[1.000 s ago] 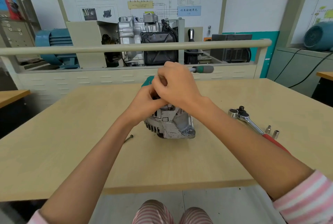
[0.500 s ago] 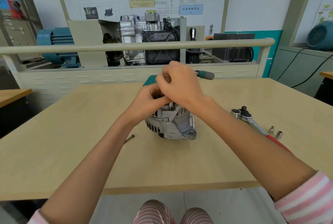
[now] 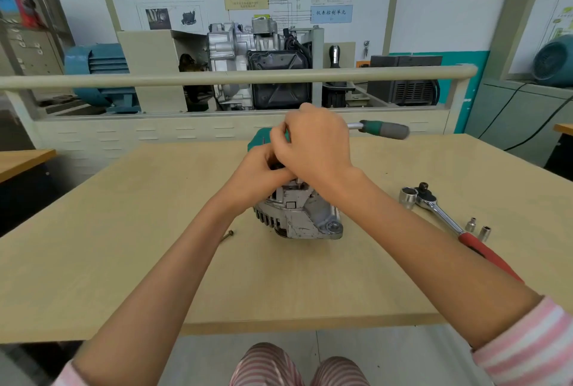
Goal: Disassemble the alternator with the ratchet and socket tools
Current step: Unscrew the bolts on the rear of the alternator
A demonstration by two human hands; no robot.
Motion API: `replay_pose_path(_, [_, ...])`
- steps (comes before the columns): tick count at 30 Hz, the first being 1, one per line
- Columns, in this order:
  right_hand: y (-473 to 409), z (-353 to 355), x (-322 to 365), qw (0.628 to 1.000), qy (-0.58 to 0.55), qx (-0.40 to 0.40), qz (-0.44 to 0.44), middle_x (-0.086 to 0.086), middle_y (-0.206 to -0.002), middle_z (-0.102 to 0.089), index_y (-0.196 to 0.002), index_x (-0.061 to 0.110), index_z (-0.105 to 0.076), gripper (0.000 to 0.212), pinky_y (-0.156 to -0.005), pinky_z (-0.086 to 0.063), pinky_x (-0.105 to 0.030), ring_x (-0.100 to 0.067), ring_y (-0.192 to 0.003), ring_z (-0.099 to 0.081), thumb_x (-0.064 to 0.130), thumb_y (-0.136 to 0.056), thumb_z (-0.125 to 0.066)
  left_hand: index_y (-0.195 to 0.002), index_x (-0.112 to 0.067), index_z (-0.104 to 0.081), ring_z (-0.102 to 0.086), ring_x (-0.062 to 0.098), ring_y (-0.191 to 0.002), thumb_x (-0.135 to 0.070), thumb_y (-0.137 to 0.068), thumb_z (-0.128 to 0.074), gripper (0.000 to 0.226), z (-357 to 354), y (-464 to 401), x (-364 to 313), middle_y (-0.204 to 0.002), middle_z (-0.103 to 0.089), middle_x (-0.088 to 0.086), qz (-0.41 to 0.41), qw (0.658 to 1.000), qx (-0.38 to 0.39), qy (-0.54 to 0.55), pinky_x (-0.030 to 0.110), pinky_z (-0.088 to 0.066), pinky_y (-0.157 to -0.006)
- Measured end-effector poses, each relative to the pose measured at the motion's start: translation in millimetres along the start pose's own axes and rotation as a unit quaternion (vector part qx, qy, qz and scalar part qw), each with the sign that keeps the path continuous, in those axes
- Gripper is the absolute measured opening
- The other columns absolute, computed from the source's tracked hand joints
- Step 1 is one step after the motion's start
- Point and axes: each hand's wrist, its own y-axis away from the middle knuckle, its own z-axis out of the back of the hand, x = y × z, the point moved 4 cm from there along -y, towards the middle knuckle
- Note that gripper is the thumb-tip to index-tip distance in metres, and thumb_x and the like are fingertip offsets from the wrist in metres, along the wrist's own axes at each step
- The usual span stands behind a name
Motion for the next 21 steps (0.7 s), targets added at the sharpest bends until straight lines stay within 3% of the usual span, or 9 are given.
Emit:
replay_pose_path(4, [2.8,5.1,1.3,0.971,-0.231,0.004,0.054,0.01,-0.055,-0.031,-0.05,0.019,-0.031,0.036,-0.058,-0.026,-0.028,-0.015,-0.059,-0.038,0.021,-0.081,-0.047,-0.078,-0.024,-0.068,-0.067,0.002,-0.077,-0.003,-0.085,-0.063,0.023,3.9,0.3,-3.9,-0.075,-0.073,-0.009,-0.008,0.998,0.055,0.04,0.014,-0.052,-0.067])
replay_pose_path(9, [1.6,8.7,6.1,0.936,-0.341,-0.002,0.085,-0.002,-0.054,-0.035,-0.051,0.011,-0.038,0.029,-0.057,-0.03,-0.033,-0.019,-0.058,-0.038,0.01,-0.078,-0.048,-0.084,-0.015,-0.066,-0.065,0.005,-0.078,0.004,-0.082,-0.064,0.019,4.6,-1.1,-4.5,-0.077,-0.07,-0.002,-0.014,0.998,0.043,0.039,0.02,-0.052,-0.071])
replay_pose_path(11, [4.1,7.5,6.7,0.962,-0.264,-0.003,0.072,-0.005,-0.061,-0.042,-0.057,0.011,-0.047,0.026,-0.062,-0.03,-0.032,-0.021,-0.064,-0.044,0.013,-0.083,-0.05,-0.084,-0.018,-0.064,-0.064,0.003,-0.076,0.006,-0.08,-0.063,0.024,3.1,-2.1,-4.2,-0.078,-0.069,-0.003,-0.015,0.999,0.025,0.033,0.02,-0.052,-0.068])
replay_pose_path(13, [5.8,1.7,9.9,0.999,-0.02,-0.001,0.038,-0.008,-0.077,-0.052,-0.076,0.009,-0.059,0.023,-0.068,-0.026,-0.032,-0.025,-0.077,-0.05,0.023,-0.087,-0.045,-0.083,-0.025,-0.062,-0.062,-0.005,-0.07,0.005,-0.079,-0.061,0.03,2.5,-3.8,-3.7,-0.071,-0.068,-0.013,-0.008,1.0,0.007,0.018,0.015,-0.05,-0.059])
replay_pose_path(15, [6.0,-0.2,17.1,0.993,0.117,0.017,0.013,-0.009,-0.091,-0.057,-0.092,0.009,-0.06,0.029,-0.069,-0.022,-0.034,-0.027,-0.085,-0.053,0.029,-0.089,-0.04,-0.082,-0.03,-0.06,-0.06,-0.009,-0.066,0.003,-0.079,-0.06,0.033,2.9,-4.7,-3.6,-0.068,-0.067,-0.02,-0.004,1.0,-0.001,0.011,0.01,-0.046,-0.055])
replay_pose_path(18, [5.5,3.4,21.0,0.996,0.091,0.001,0.025,-0.008,-0.085,-0.057,-0.086,0.009,-0.063,0.031,-0.067,-0.023,-0.033,-0.026,-0.078,-0.052,0.031,-0.088,-0.041,-0.087,-0.038,-0.063,-0.063,-0.005,-0.077,-0.004,-0.079,-0.063,0.036,3.8,-3.1,-3.0,-0.081,-0.07,-0.012,-0.012,1.0,0.006,0.02,0.017,-0.053,-0.064])
replay_pose_path(21, [5.0,6.2,5.7,0.99,-0.131,-0.041,0.024,-0.004,-0.062,-0.043,-0.059,0.012,-0.051,0.025,-0.061,-0.029,-0.031,-0.02,-0.061,-0.041,0.021,-0.082,-0.048,-0.084,-0.037,-0.067,-0.066,0.001,-0.082,-0.004,-0.081,-0.065,0.033,3.2,-0.2,-2.4,-0.082,-0.072,-0.012,-0.013,0.999,0.035,0.032,0.019,-0.054,-0.071])
